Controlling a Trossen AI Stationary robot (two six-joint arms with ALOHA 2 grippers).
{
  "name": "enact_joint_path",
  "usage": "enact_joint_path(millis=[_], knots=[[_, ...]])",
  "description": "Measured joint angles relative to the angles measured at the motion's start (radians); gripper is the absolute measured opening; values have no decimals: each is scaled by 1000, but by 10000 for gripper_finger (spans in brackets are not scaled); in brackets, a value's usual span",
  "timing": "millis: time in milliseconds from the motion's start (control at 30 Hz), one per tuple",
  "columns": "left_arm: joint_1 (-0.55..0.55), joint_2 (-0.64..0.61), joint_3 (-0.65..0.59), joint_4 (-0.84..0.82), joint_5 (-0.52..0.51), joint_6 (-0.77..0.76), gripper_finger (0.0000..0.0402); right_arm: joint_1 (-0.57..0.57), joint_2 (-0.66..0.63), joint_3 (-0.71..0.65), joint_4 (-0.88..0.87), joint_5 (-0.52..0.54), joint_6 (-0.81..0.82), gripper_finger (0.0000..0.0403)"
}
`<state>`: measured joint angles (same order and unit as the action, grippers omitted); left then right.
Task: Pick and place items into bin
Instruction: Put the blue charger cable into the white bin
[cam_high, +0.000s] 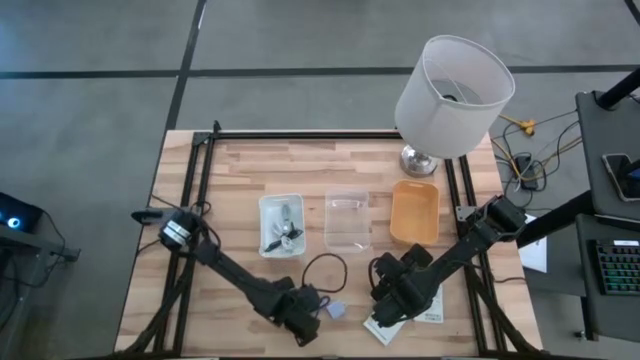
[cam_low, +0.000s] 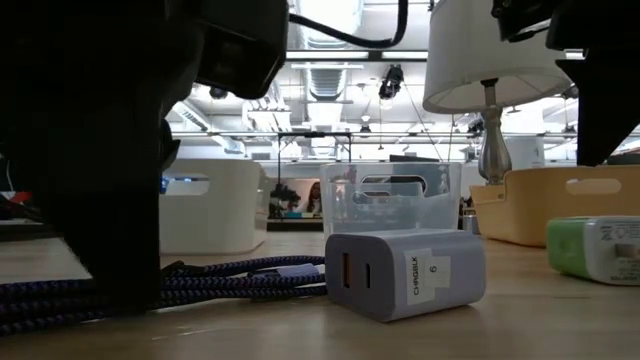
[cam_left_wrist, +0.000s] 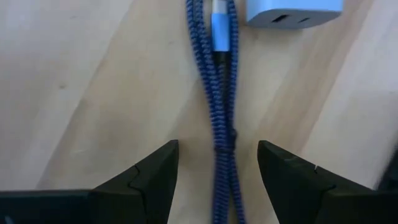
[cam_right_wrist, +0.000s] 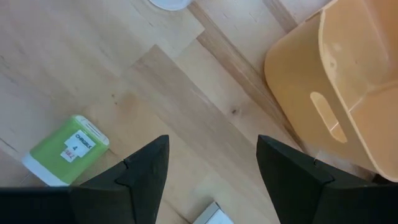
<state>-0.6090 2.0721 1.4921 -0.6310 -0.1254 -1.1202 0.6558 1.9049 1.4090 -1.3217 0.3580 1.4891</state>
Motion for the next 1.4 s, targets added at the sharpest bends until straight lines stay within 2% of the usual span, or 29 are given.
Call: enact_joint_path(millis=[167, 433, 667, 933, 1033, 1133, 1300, 1400], knots=[[-3, 1, -8, -16, -40, 1, 176, 1, 0, -1, 0, 0, 0, 228], [-10, 26, -6, -46, -73, 35, 80, 1, 0, -3, 0, 0, -3, 228], [-8, 27, -6, -43, -87, 88, 13, 1, 0, -9, 1, 1, -4, 228], [6, -8, 3, -76, -78, 106, 5, 1, 0, -13, 1, 1, -4, 228], [15, -84, -1, -78, -120, 61, 4, 1, 0, -13, 1, 1, -4, 228], [27, -214, -12, -75, -187, -24, 3, 1, 0, -13, -5, 1, 27, 228], [33, -441, -64, -72, -375, -220, 3, 0, 0, -13, -16, 2, 106, 228], [51, -576, -141, -121, -485, -328, 3, 0, 0, -13, -18, 5, 131, 228]])
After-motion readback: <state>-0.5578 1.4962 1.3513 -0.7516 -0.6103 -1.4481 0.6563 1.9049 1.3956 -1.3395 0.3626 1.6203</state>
